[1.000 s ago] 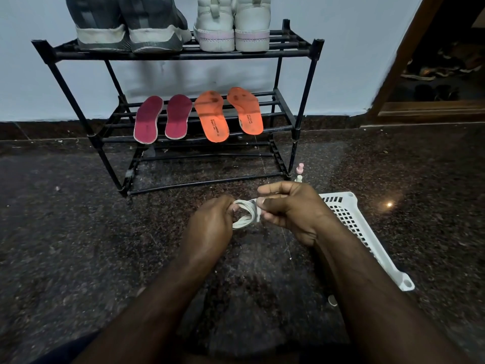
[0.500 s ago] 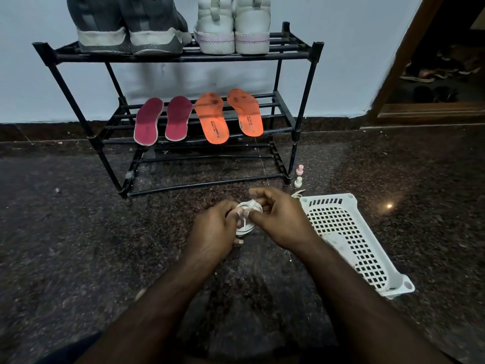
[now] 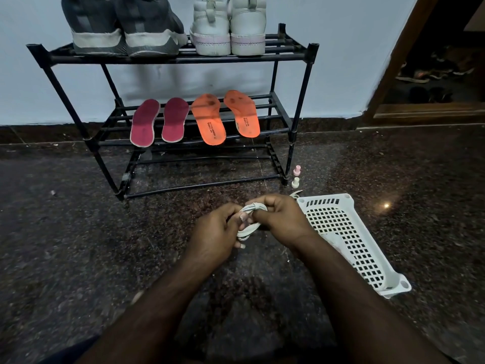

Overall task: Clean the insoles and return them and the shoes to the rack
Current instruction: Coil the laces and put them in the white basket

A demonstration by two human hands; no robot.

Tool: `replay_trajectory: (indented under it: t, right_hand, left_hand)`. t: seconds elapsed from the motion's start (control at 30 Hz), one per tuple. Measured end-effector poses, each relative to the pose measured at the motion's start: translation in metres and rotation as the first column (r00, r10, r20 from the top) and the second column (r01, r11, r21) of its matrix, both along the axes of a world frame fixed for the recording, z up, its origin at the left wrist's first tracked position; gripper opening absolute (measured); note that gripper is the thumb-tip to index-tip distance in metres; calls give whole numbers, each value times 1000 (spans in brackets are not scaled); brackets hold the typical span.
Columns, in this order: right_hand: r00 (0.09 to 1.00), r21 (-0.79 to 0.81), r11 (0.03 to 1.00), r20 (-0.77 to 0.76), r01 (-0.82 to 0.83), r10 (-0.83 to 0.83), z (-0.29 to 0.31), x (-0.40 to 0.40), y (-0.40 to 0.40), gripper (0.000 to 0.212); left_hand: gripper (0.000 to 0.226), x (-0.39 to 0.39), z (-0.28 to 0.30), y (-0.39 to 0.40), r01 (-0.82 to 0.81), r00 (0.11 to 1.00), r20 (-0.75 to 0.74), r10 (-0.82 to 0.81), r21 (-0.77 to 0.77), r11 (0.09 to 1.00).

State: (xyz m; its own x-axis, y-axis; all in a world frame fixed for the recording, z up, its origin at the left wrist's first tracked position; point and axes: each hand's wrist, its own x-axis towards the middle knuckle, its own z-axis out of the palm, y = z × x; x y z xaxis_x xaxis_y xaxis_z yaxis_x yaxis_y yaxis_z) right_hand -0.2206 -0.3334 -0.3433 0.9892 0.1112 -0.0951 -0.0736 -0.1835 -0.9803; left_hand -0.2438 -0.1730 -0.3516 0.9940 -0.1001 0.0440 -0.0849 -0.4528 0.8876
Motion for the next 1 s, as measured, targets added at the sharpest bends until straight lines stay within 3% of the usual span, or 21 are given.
replay_trajectory:
  t: [0.17, 0.27, 0.4, 0.5, 0.63, 0.83, 1.0]
  right_hand:
    - [992, 214, 977, -120, -3, 29, 8, -1, -7, 32]
    - [992, 256, 966, -113, -21, 51, 9, 0, -13, 28]
    - [995, 100, 990, -16, -95, 97, 7, -1, -17, 25]
    - [993, -52, 993, 51, -105, 108, 3, 1, -15, 26]
    - [990, -49, 994, 97, -100, 105, 4, 1, -12, 44]
    - [974, -159, 976, 142, -151, 174, 4, 0, -16, 22]
    - [982, -146, 982, 127, -119, 138, 1, 1, -15, 12]
  left_hand:
    - [14, 2, -8, 3, 26, 999, 41, -29, 62, 998]
    - [14, 4, -12, 6, 36, 995, 85, -46, 112, 993]
    - [14, 4, -14, 7, 50, 992, 103, -66, 151, 987]
    - [13, 3, -12, 5, 50, 998, 34, -55, 145, 988]
    - [14, 4, -10, 4, 24, 999, -41, -21, 74, 997]
    - [15, 6, -11, 5, -5, 997, -71, 9, 45, 999]
    - [16, 6, -12, 6, -11, 998, -66, 14, 33, 999]
